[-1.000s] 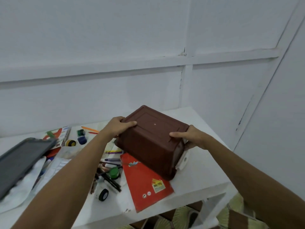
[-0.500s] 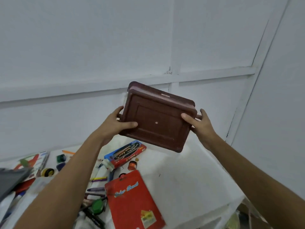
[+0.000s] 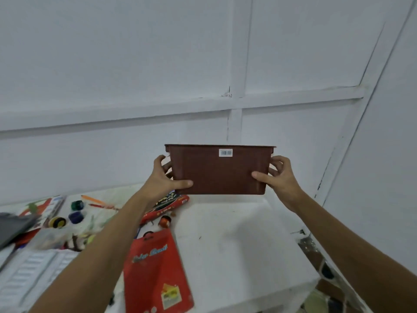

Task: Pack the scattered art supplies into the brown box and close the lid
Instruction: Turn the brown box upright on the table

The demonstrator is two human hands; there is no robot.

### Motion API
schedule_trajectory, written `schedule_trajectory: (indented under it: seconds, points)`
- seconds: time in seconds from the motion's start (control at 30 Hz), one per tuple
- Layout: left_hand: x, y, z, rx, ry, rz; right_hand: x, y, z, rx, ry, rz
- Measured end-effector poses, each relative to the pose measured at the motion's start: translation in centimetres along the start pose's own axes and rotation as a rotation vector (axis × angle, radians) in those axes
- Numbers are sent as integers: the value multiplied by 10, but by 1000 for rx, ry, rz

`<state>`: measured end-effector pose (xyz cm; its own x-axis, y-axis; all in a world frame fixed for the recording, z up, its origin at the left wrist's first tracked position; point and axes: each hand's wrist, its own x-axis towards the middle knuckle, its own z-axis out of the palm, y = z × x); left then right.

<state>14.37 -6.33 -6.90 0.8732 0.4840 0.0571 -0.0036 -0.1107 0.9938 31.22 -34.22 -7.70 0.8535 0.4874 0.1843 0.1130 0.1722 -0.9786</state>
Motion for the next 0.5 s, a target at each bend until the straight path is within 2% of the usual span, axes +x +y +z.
schedule_trajectory:
  seconds: [0.13,0.33,0.5]
  points:
    - [-19,-35,19,92,15,2,-7,18,-19,227,46,182]
    - [-41,-77,42,156,74,73,-16,48,-42,116,34,214]
    - [-48,-89,46,256,147,54,-19,61,-54,-110,-42,175]
